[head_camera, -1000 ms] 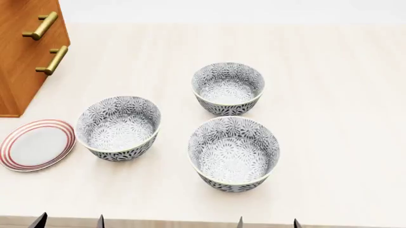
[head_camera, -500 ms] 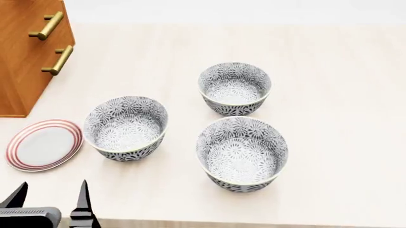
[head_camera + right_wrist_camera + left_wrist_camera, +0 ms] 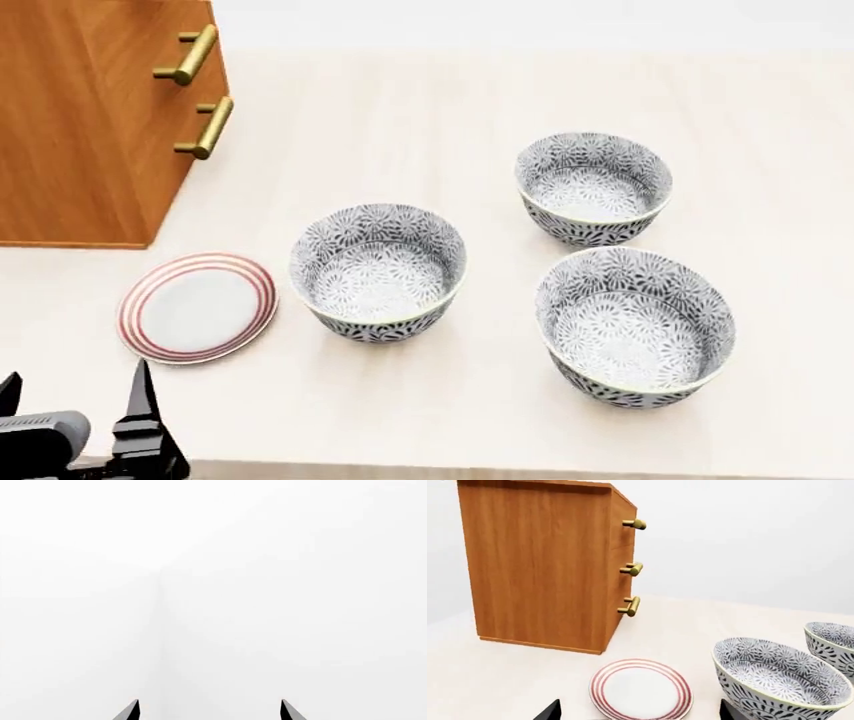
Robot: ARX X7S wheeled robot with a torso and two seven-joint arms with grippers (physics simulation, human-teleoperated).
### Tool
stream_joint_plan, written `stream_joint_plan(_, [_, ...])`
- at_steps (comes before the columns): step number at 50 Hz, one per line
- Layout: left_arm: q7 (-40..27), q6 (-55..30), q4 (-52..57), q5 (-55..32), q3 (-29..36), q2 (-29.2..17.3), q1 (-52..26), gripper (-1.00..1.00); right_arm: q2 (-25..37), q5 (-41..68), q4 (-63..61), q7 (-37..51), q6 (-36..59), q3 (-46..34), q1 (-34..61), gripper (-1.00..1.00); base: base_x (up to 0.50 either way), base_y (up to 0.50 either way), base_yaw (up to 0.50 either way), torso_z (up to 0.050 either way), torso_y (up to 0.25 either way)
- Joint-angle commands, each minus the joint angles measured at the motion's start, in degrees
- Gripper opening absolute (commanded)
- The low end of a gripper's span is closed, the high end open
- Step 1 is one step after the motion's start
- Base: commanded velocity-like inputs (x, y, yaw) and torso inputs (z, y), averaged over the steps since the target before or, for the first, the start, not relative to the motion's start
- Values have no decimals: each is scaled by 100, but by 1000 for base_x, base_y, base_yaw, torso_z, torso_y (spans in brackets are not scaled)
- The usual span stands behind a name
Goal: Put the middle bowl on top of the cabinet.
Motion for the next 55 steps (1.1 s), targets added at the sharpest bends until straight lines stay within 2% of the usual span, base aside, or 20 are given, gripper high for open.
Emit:
stream_joint_plan(1, [-217, -379, 514, -448, -311, -26, -12, 100, -16, -90, -239, 177, 122, 112, -94, 100, 0, 500, 0, 0, 0])
stream_joint_plan(15, [-257, -435, 378, -574, -227, -103, -63, 100, -16, -65, -255, 166, 194, 141, -94, 100, 0, 497, 0, 0, 0])
stream_joint_plan(26, [-301, -490, 445, -711, -224, -161, -48, 100, -16, 191, -315, 14, 319, 167, -94, 100, 37, 2, 0, 0, 0])
stream_joint_plan(41, [-377, -458, 570, -760, -150, -233, 83, 100, -16, 140, -267, 79, 371, 233, -94, 100, 420, 0, 0, 0, 0])
stream_joint_plan(51, [-478, -606, 1065, -788, -91, -359, 247, 100, -16, 266, -433, 77, 473, 435, -94, 100, 7, 0, 0, 0, 0])
stream_joint_plan(55, [-502, -637, 1457, -798, -55, -434, 412, 100, -16, 260, -470, 82, 475, 459, -94, 100, 448, 0, 0, 0, 0])
